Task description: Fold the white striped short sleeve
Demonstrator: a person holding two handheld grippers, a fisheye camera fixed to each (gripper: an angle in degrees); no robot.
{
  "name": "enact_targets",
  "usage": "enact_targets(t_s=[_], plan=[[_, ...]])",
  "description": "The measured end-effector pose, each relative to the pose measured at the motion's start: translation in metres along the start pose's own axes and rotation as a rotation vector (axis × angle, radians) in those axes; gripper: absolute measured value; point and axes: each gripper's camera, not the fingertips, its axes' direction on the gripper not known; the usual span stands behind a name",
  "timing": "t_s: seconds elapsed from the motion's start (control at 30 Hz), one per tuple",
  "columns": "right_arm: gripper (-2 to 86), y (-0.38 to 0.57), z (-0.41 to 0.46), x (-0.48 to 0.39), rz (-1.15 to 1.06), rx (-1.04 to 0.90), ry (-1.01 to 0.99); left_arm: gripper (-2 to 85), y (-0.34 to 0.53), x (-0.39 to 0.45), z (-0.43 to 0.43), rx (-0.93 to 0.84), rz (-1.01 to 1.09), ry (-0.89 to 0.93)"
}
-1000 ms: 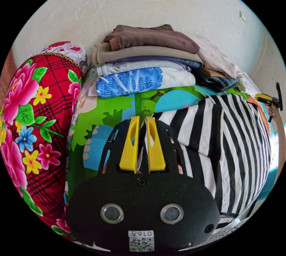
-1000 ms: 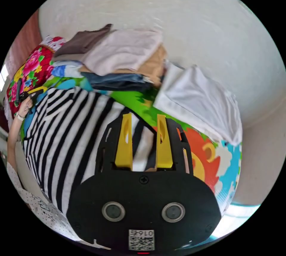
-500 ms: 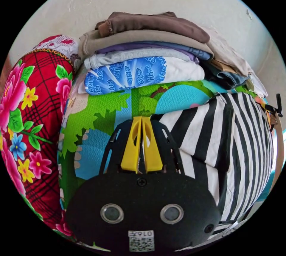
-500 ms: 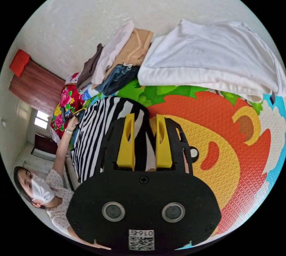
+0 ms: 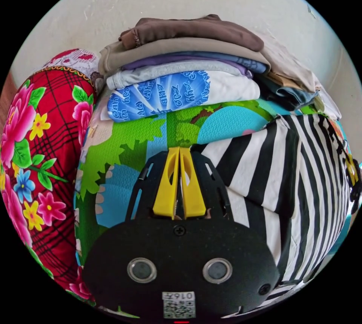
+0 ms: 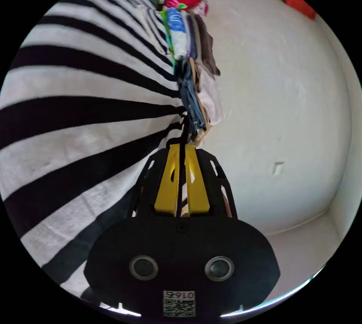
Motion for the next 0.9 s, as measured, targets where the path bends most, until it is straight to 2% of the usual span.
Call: enact_targets(t_s=[0.07, 0.13, 0.2, 0.3, 0.37, 0.47, 0.5, 0.6, 0.67, 0.73, 0.8, 0.9], plan=[[1.7, -0.003, -0.024, -0.048, -0.213, 0.038, 0.154, -1.0, 0.001, -0.007, 0.001, 0.001, -0.018, 0.036], [2.2, 0.000, -0.035, -0.064, -0.267, 0.052, 0.138, -1.0, 0.001, -0.013, 0.003, 0.001, -0.029, 0.058], [3.6, 0.004, -0.039, -0.060, -0.206, 0.043, 0.118, -1.0, 0.002, -0.017, 0.004, 0.003, -0.038, 0.074], [7.2, 0.021, -0.039, -0.017, 0.018, 0.055, -0.074, -1.0, 0.003, -0.017, 0.005, 0.003, -0.033, 0.065], [8.5, 0.048, -0.028, 0.039, 0.247, 0.113, -0.378, -1.0, 0.003, -0.015, 0.006, 0.003, -0.027, 0.054], [8.7, 0.092, 0.001, 0.103, 0.509, 0.194, -0.616, -1.0, 0.004, -0.015, 0.007, 0.004, -0.026, 0.054], [8.7, 0.099, 0.010, 0.113, 0.556, 0.182, -0.626, -1.0, 0.004, -0.016, 0.007, 0.004, -0.030, 0.060], [8.8, 0.128, 0.067, 0.147, 0.761, -0.021, -0.580, -1.0, 0.004, -0.018, 0.008, 0.004, -0.040, 0.081], [9.3, 0.148, 0.121, 0.157, 0.820, -0.211, -0.735, -1.0, 0.004, -0.019, 0.008, 0.006, -0.044, 0.089], [9.4, 0.162, 0.154, 0.157, 0.849, -0.289, -0.902, -1.0, 0.004, -0.017, 0.009, 0.006, -0.046, 0.092], [6.0, 0.176, 0.176, 0.153, 0.904, -0.320, -1.016, -1.0, 0.004, -0.015, 0.009, 0.006, -0.047, 0.095], [3.3, 0.191, 0.176, 0.155, 0.942, -0.235, -0.980, -1.0, 0.004, -0.011, 0.009, 0.006, -0.050, 0.102]])
